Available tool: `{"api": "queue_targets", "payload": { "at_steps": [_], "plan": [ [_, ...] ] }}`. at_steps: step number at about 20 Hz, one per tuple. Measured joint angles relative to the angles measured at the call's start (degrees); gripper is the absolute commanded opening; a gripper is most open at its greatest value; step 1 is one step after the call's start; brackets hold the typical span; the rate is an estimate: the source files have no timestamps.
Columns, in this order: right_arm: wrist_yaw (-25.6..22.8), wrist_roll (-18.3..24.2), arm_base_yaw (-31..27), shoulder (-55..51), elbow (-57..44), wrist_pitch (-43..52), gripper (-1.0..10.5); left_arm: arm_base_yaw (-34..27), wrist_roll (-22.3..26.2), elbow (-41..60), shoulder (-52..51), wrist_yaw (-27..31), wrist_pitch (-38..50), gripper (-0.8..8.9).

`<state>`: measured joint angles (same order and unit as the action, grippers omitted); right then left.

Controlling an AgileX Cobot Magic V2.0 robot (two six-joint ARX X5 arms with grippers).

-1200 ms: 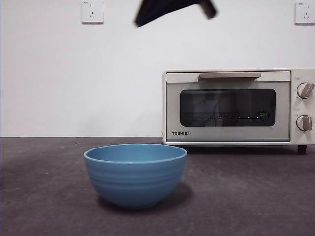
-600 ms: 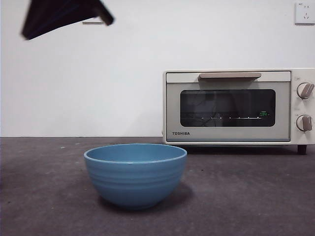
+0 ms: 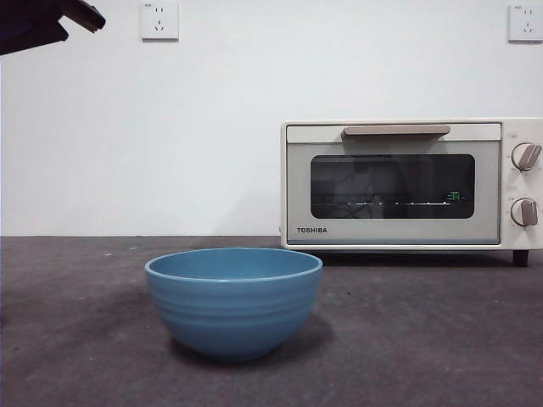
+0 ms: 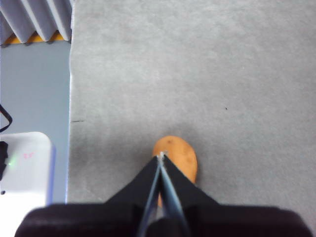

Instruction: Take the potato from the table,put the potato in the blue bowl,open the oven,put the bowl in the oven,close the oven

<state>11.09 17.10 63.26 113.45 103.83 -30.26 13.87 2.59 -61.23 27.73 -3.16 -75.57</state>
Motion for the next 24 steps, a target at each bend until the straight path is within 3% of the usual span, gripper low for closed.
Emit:
{"api": "queue_targets", "payload": {
  "at_steps": [1, 5, 6, 11, 13, 14, 24],
  "plan": [
    [-0.02, 0.0, -0.11, 0.09, 0.0, 0.11, 0.6, 0.28, 0.0, -0.02, -0.11, 0.02, -0.02, -0.04],
    [-0.33, 0.02, -0.17, 3.26, 0.2, 0.31, 7.1, 0.92, -0.04, -0.02, -0.11, -0.39, -0.04, -0.05],
    [-0.79, 0.02, -0.13, 4.66, 0.2, 0.7, 7.7, 0.94, -0.04, -0.02, -0.11, -0.39, -0.04, -0.05],
    [-2.27, -0.85, -0.13, 10.95, 0.17, 4.44, 7.9, 0.94, -0.04, -0.02, -0.11, -0.37, -0.04, -0.05],
    [-3.37, -1.68, -0.11, 12.31, 0.2, 5.44, 9.8, 0.94, -0.04, -0.02, -0.11, -0.37, -0.04, -0.04],
    [-3.63, -1.88, -0.11, 12.74, 0.2, 5.97, 10.1, 0.94, -0.04, -0.02, -0.09, -0.37, -0.04, -0.05],
    [-3.82, -3.1, -0.11, 15.5, 0.2, 9.05, 10.1, 2.47, -0.7, -0.02, 0.24, -0.39, -0.04, -0.05]
  ]
}}
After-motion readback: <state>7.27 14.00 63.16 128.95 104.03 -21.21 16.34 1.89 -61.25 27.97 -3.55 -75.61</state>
